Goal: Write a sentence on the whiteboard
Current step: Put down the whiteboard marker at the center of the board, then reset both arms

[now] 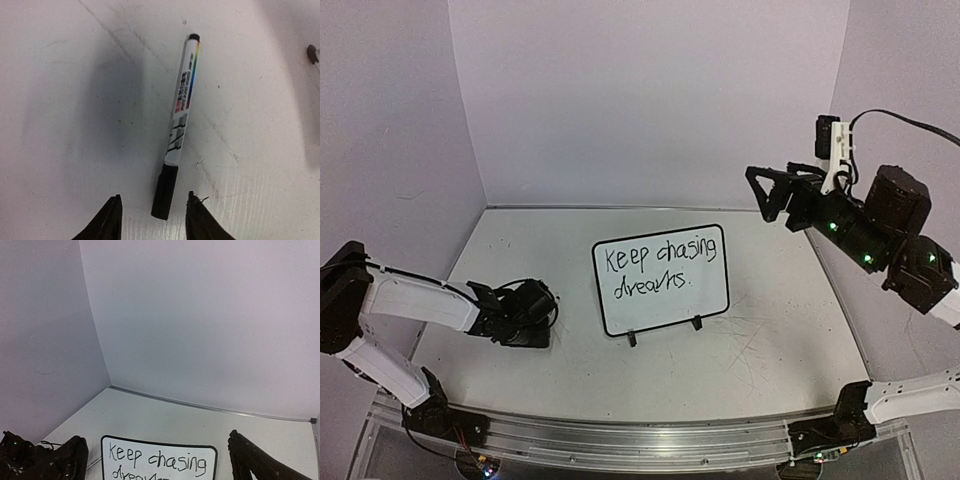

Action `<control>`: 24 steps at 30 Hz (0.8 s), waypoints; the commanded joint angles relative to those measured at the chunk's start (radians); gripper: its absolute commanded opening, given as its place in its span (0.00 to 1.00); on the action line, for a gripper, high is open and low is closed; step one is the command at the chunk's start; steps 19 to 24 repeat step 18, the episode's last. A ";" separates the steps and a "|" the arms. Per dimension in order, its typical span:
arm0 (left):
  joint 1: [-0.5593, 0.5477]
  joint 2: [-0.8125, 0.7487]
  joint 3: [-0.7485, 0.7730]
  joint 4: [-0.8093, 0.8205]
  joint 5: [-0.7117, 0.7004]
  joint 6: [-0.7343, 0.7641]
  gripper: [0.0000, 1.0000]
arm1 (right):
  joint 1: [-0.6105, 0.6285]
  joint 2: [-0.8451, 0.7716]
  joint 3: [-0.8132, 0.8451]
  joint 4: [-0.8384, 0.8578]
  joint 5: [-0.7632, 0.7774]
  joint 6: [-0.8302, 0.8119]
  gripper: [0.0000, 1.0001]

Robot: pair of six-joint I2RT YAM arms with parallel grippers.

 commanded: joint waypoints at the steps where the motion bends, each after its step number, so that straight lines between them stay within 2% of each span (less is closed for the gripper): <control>1: 0.008 -0.192 0.136 -0.143 -0.095 0.015 0.55 | 0.002 -0.043 0.038 -0.048 0.162 -0.089 0.98; 4: 0.008 -0.328 0.268 -0.225 -0.157 0.095 0.67 | 0.001 -0.081 0.079 -0.073 0.210 -0.145 0.98; 8: 0.008 -0.453 0.471 -0.197 -0.151 0.319 0.77 | 0.001 -0.134 0.136 -0.086 0.235 -0.192 0.98; 12: 0.008 -0.482 0.670 -0.058 -0.048 0.572 0.81 | 0.002 -0.156 0.173 -0.082 0.262 -0.219 0.98; 15: 0.008 -0.466 0.768 0.027 0.043 0.686 0.84 | 0.001 -0.147 0.203 -0.080 0.293 -0.216 0.98; 18: 0.008 -0.443 0.840 0.068 0.106 0.745 0.89 | 0.001 -0.160 0.174 -0.042 0.292 -0.206 0.98; 24: 0.008 -0.443 0.840 0.068 0.106 0.745 0.89 | 0.001 -0.160 0.174 -0.042 0.292 -0.206 0.98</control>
